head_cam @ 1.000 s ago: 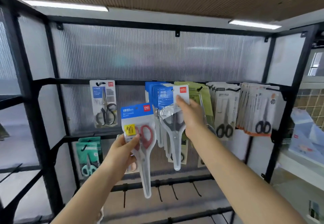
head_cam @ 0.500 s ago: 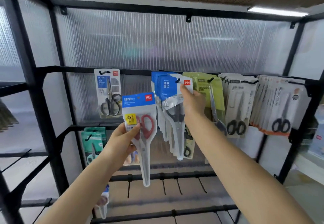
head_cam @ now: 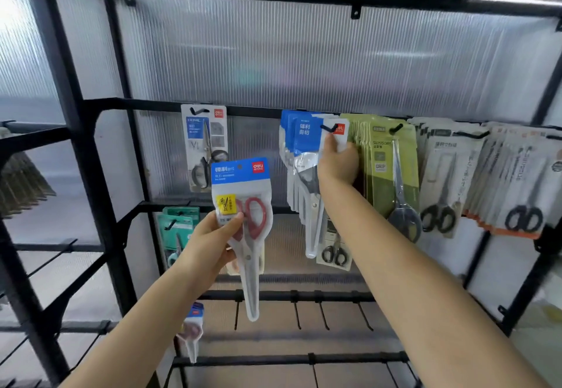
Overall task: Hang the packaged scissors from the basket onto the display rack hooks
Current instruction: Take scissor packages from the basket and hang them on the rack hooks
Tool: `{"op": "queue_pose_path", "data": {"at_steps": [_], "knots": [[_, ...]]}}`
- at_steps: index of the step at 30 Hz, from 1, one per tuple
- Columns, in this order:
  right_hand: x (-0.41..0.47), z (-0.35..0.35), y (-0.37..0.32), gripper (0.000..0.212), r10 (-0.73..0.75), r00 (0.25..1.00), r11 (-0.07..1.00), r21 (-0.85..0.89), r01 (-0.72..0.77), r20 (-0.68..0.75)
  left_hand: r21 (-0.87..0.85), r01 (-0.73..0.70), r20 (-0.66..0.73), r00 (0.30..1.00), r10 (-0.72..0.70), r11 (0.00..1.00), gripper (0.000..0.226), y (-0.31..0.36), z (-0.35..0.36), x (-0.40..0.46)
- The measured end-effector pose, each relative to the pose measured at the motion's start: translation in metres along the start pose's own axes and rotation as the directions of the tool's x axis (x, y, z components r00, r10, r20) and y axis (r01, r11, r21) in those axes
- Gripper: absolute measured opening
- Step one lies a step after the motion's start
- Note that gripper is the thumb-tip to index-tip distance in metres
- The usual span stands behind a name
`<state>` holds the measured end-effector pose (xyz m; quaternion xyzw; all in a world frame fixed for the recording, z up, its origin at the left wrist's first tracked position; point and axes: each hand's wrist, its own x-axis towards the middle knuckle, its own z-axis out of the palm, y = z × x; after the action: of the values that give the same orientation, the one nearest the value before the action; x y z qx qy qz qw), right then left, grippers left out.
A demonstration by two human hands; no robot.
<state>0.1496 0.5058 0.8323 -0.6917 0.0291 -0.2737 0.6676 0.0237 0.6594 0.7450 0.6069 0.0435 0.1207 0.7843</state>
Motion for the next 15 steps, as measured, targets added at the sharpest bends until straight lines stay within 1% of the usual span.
{"op": "queue_pose_path", "data": {"at_steps": [4,6,12,15], "knots": [[0.004,0.003,0.001,0.036,-0.067,0.997,0.99,-0.129,0.064,-0.023,0.011,0.0,-0.005,1.0,0.0,1.0,0.02,0.001,-0.011,-0.003],[0.005,0.004,0.001,0.035,-0.089,0.995,0.985,-0.151,0.082,-0.04,0.004,0.001,-0.015,1.0,-0.001,1.0,0.018,0.001,-0.015,-0.003],[-0.006,0.009,0.007,0.037,-0.133,0.988,0.989,-0.068,0.128,-0.084,-0.003,-0.006,-0.02,1.0,0.006,1.0,0.013,0.0,-0.02,-0.006],[-0.01,0.013,0.011,0.04,-0.147,0.985,0.988,-0.067,0.141,-0.091,0.019,-0.003,-0.003,1.0,0.003,1.0,0.017,-0.001,-0.021,-0.007]]}}
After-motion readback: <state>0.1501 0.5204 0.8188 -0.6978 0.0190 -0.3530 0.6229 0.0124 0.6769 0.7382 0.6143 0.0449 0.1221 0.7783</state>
